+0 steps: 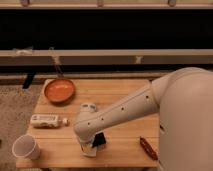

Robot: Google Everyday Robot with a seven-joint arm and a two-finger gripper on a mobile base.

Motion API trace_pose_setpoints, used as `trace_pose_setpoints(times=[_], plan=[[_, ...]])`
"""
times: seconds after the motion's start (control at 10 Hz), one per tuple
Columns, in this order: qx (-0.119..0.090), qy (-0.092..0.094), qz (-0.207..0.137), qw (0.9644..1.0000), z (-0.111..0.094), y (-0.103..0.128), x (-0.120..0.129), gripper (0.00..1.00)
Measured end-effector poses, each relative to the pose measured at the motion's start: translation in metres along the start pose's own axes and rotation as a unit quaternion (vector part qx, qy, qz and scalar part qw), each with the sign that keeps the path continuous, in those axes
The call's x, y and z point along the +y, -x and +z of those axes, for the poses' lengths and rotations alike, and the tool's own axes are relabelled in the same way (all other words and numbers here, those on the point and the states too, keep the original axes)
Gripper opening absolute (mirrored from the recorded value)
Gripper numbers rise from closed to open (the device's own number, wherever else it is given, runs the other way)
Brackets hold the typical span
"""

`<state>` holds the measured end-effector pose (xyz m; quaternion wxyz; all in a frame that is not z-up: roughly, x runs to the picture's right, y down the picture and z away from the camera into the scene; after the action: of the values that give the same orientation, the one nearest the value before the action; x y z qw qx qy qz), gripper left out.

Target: Place the eraser in the ceramic cup

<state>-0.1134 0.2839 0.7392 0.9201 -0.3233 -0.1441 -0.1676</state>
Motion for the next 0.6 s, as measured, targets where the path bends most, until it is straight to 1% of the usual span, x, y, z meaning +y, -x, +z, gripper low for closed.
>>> trace_pose_setpoints(times=[0.1, 0.2, 0.3, 0.5, 0.6], plan=[[0.002, 0.001, 0.0, 1.0, -0.001, -0.001, 0.001, 0.06], [0.0, 0.003, -0.002, 1.0, -0.009, 0.002, 0.003, 0.0], [-0.005, 0.002, -0.004, 1.0, -0.019, 0.006, 0.004, 0.0], [-0.021, -0.002, -0.009, 0.9997, -0.052, 0.018, 0.009, 0.0], [-0.036, -0.001, -0.014, 0.9992, -0.075, 0.028, 0.013, 0.0]])
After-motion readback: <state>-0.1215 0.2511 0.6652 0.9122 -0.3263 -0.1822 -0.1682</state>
